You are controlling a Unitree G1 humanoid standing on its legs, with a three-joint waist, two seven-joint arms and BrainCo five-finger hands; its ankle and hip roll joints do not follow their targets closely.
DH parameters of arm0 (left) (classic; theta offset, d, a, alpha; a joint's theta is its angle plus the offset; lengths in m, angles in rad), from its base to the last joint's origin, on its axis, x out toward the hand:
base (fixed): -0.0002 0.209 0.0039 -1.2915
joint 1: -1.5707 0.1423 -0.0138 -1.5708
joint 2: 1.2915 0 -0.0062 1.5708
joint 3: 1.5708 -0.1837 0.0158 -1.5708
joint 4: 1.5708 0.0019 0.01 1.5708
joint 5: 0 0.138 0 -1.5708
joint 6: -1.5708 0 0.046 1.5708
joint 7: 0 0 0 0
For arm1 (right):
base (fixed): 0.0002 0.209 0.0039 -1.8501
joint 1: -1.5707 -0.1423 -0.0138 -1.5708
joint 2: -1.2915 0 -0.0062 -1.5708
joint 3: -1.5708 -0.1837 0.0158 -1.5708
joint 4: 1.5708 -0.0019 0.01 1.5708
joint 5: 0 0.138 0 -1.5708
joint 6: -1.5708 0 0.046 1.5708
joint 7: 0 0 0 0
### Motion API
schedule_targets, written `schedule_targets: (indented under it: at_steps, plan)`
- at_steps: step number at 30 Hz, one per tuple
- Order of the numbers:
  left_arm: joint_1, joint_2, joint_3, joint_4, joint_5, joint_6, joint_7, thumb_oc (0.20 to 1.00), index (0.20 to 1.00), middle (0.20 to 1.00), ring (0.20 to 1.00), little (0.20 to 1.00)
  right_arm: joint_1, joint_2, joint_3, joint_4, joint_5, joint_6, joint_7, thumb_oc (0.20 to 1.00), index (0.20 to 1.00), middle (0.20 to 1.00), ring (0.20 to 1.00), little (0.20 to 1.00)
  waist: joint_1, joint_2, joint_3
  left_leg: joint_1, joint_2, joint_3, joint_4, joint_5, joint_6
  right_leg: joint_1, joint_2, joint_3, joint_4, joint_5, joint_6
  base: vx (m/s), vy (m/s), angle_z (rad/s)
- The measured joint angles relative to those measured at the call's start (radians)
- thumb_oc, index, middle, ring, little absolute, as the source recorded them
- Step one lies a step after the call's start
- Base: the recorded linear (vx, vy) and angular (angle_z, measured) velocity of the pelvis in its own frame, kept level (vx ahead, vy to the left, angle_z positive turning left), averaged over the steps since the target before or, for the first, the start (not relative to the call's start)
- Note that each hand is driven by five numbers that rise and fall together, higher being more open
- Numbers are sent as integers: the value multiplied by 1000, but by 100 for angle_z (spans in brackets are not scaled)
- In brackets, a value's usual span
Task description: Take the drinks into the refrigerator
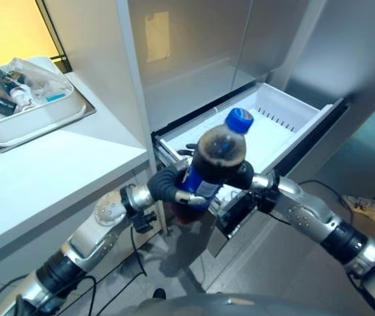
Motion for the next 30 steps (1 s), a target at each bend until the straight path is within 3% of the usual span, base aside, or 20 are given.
schedule_targets:
  at_steps: [9, 16, 30]
  plan:
    - [2, 1, 2, 1, -4, 19, -16, 200, 200, 200, 200, 200, 0, -29, -132, -91, 0, -45, 14, 1000, 1000, 1000, 1000, 1000, 1, 0, 0, 0, 2, -1, 0, 0, 0, 0, 0, -1, 0, 0, 0, 0, 0, 0]
    - [16, -1, 1, 6, -1, 50, -16, 200, 200, 200, 200, 200, -1, -31, -170, -200, 0, -68, 19, 1000, 1000, 1000, 1000, 1000, 0, -1, -1, 0, 1, -1, 0, 0, 0, 0, 0, -1, 0, 0, 0, 0, 0, 0]
    - [64, -9, 2, 8, 0, 69, -16, 200, 200, 200, 200, 200, 0, -17, -232, -199, -45, -100, 7, 1000, 1000, 1000, 1000, 1000, 0, -4, -3, 0, -2, -1, 0, 0, 0, 0, 0, 0, 0, 0, 0, 0, 0, 0]
